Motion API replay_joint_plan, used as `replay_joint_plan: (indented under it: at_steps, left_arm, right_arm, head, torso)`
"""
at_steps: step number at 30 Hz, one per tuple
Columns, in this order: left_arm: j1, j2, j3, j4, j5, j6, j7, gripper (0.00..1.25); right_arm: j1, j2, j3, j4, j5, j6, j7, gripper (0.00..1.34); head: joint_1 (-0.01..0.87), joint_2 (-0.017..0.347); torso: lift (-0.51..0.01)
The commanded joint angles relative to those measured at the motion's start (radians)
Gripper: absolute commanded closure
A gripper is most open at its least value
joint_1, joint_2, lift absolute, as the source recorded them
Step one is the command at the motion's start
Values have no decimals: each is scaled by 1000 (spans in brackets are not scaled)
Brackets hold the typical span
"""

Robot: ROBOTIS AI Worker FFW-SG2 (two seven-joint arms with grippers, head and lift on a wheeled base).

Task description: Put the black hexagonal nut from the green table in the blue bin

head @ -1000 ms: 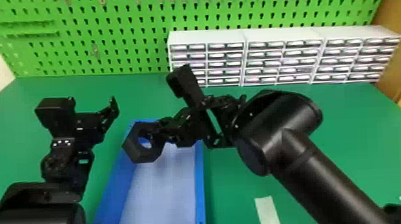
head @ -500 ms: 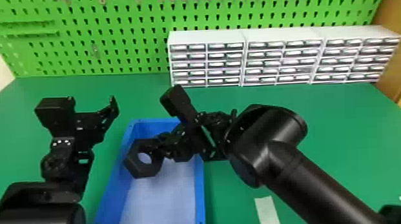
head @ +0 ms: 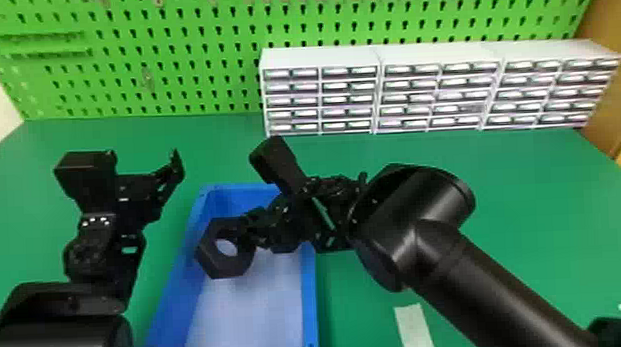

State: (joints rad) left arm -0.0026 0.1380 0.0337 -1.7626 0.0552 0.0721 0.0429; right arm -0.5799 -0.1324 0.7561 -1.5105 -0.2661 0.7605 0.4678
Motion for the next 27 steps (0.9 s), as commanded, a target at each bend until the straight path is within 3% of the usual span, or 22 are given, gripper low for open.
replay_joint_plan:
  at_steps: [1, 5, 10, 15, 27]
  left_arm:
    - [0, 0, 0, 0, 0, 0, 0, 243]
    - [0, 0, -1, 0, 0, 0, 0, 243]
    - [0, 0, -1, 0, 0, 0, 0, 243]
    - [0, 0, -1, 0, 0, 0, 0, 243]
    - [1, 0, -1, 0, 0, 0, 0, 243]
  right_arm:
    - [0, -1, -1, 1, 4, 0, 0, 653]
    - [0, -1, -4, 1, 7, 2, 0, 461]
    - [0, -3, -7, 1, 7, 5, 0, 58]
    - [0, -3, -9, 1, 8, 8, 0, 116]
    - [2, -3, -30, 1, 7, 13, 2, 114]
  head:
    - [686, 52]
    - [686, 52]
    - [686, 52]
    - [686, 52]
    - [686, 52]
  torso:
    - [-97]
    - [-97]
    - [-97]
    - [-97]
    - [-97]
